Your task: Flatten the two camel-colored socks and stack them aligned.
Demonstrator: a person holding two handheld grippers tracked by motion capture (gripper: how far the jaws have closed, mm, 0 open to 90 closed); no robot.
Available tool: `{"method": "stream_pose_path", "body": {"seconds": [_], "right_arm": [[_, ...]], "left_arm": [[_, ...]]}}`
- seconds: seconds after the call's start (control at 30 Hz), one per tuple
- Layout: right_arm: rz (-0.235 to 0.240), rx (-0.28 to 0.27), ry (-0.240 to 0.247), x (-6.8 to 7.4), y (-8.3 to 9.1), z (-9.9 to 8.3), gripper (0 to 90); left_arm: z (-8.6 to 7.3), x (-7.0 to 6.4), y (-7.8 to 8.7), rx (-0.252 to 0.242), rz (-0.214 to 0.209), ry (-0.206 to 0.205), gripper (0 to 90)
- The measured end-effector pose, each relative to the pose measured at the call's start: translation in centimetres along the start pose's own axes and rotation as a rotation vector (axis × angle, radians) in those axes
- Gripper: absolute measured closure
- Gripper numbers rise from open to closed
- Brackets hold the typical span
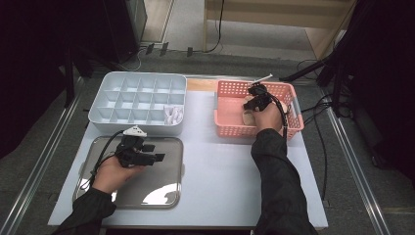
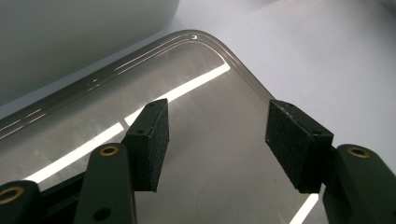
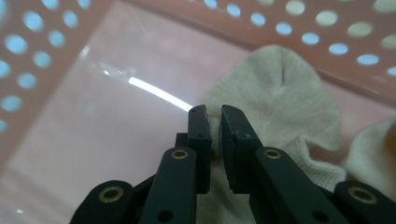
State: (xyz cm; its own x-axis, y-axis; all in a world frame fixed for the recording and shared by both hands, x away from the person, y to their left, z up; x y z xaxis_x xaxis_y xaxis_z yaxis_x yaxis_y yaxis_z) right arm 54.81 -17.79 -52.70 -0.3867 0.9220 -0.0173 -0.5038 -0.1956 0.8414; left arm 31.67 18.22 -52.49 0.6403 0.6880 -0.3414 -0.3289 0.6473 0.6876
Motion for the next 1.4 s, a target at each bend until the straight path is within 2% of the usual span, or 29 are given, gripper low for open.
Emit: {"method": "stream_pose_path", "body": {"seconds": [0.13,0.23,0.47,0.67,1.07,1.4], "right_arm": [[0.044,-0.037,-0.062,-0.2,1.2,0.5,84.6],[0.062,-0.046,-0.076,-0.3,2.0,0.8,84.6],[0.073,-0.110,-0.019,0.6,4.7,1.6,84.7],[0.108,-0.149,0.015,1.7,7.2,2.1,84.8],[0.159,-0.174,0.078,4.4,11.2,1.7,84.9],[0.217,-0.191,0.108,6.5,13.7,0.2,84.8]], "left_arm": [[0.0,0.0,-0.1,0.004,0.000,-0.002,41.3],[0.1,-0.1,-0.2,0.004,-0.001,-0.005,41.3],[0.4,-0.3,-0.4,0.005,-0.007,-0.018,41.3],[0.8,-0.5,-0.6,0.000,-0.020,-0.027,41.3],[1.4,-0.8,-1.1,-0.001,-0.041,-0.041,41.1],[1.5,-0.7,-1.1,-0.002,-0.054,-0.039,41.1]]}}
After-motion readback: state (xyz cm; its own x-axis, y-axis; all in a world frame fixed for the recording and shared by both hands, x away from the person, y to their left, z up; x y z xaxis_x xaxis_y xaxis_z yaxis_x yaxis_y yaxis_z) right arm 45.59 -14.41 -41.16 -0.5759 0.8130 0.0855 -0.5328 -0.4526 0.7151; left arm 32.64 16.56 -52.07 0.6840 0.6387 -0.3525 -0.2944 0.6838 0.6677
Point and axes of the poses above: each handheld gripper's, and its own axes: y roughly backward along the jaws, z roughly out of its top, x roughly to its left, the point moved 5 cm from there along -y, roughly forward along the jaws, and after that the axes turned 7 degrees about -z, right-handed, at the moved point
